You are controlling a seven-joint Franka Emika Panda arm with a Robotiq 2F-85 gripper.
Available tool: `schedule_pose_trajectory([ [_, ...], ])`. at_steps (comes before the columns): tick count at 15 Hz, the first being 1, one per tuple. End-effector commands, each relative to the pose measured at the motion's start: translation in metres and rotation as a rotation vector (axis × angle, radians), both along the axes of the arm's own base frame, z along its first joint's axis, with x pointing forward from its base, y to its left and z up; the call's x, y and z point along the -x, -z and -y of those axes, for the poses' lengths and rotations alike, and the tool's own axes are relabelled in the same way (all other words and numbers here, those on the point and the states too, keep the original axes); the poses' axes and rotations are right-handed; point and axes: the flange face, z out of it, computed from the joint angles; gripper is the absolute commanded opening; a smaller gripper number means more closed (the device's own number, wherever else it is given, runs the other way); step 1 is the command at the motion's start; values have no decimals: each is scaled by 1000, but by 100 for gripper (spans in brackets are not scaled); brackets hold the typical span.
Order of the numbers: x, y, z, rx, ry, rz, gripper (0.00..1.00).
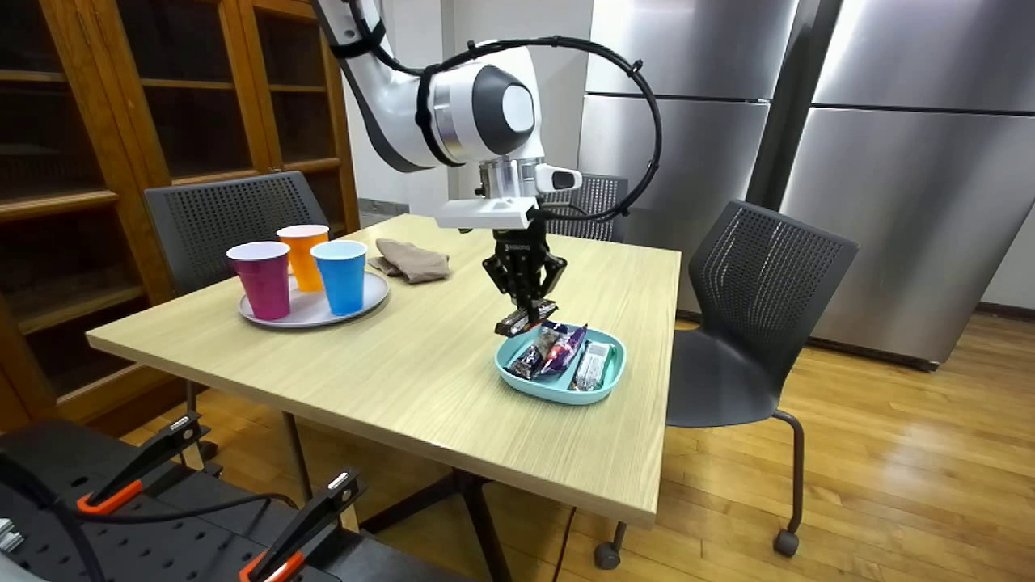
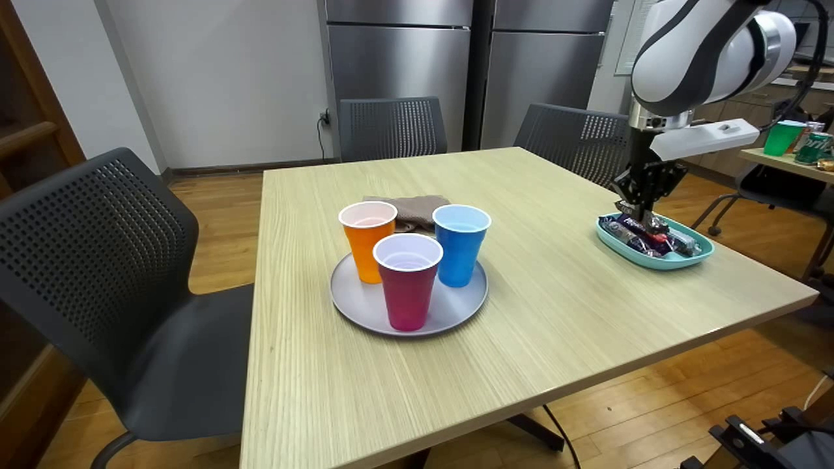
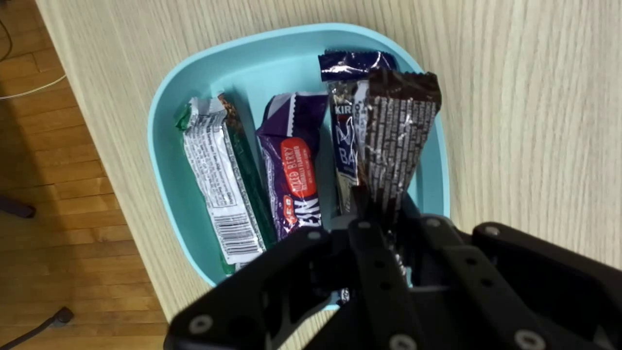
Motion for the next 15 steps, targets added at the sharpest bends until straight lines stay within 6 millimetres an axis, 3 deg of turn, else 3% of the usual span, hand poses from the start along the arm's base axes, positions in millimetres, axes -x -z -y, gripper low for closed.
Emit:
schedule_pose_trajectory([
  [1, -2, 0, -2, -17, -23, -5, 3],
  [10, -2, 8, 0, -34, -66, -36, 3],
  [11, -1, 9, 1, -30, -69, -38, 9],
  [12, -1, 9, 1, -29, -75, -39, 23],
  [13, -1, 10, 2, -29, -76, -40, 26],
  [14, -1, 10, 2, -29, -75, -42, 45],
  [15, -1, 10, 3, -29, -72, -44, 51],
])
